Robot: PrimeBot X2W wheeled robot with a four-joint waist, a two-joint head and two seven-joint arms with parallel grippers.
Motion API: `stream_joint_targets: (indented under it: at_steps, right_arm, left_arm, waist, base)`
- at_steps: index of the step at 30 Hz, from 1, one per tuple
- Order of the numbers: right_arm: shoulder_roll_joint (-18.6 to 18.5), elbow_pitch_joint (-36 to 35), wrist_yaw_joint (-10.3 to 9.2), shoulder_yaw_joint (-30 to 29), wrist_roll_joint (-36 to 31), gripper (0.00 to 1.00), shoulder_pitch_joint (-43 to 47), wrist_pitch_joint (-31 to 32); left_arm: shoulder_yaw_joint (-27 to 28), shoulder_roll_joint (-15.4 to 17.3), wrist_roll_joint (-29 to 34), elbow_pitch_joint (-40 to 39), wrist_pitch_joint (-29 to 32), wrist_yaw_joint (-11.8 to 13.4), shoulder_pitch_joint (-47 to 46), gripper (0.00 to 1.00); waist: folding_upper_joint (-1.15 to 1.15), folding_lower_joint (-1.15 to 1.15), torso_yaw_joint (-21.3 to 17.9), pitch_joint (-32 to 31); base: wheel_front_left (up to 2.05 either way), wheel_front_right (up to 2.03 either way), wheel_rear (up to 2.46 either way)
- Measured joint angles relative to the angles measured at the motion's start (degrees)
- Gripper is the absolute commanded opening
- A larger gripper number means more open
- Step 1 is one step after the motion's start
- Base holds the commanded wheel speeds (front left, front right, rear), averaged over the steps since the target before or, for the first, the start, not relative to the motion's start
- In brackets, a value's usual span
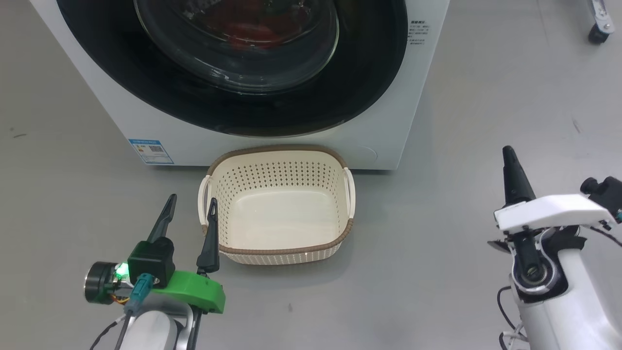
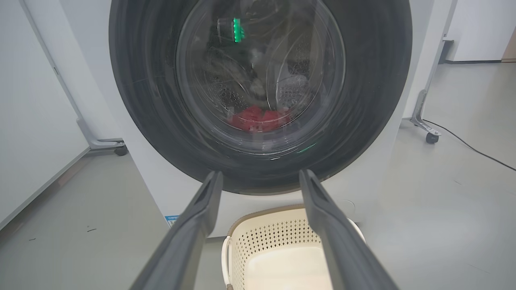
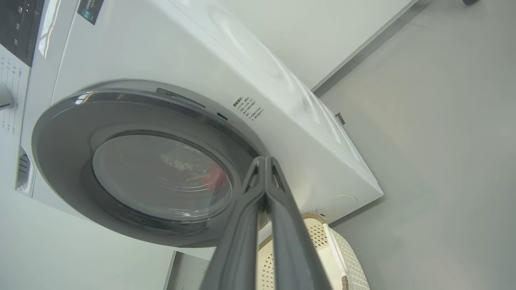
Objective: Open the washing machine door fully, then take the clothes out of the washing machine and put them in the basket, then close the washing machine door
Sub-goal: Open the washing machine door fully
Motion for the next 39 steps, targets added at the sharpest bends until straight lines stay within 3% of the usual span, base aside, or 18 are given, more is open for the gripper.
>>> stream_joint_targets:
  at_steps: [12, 25, 39]
  right_arm:
    - [-0.77, 1.51, 0.7, -6.94, 20.34, 0.0, -13.18, 13.93]
    - [-6.44, 4.69, -2.86, -8.31, 26.4, 0.0, -25.1, 26.55]
    - [-12.79, 8.05, -6.88, -8.82, 27.43, 0.0, -35.24, 33.98]
  left_arm:
    - [-0.68, -0.81, 1.37, -1.96, 0.0, 0.0, -3.91, 1.0]
    - [-2.59, -1.49, 1.9, -2.55, 0.0, -0.6, -6.34, 1.0]
    - [-4.38, -1.87, 2.3, -2.63, -0.01, -1.88, -7.76, 1.0]
  waist:
    - [0.0, 0.0, 2.59, 6.57]
    - [0.0, 0.0, 5.84, 11.5]
    - [0.0, 0.0, 9.81, 14.91]
  base:
    - [0.0, 0.0, 0.0]
    - [0.0, 0.0, 0.0]
    - [0.0, 0.0, 0.0]
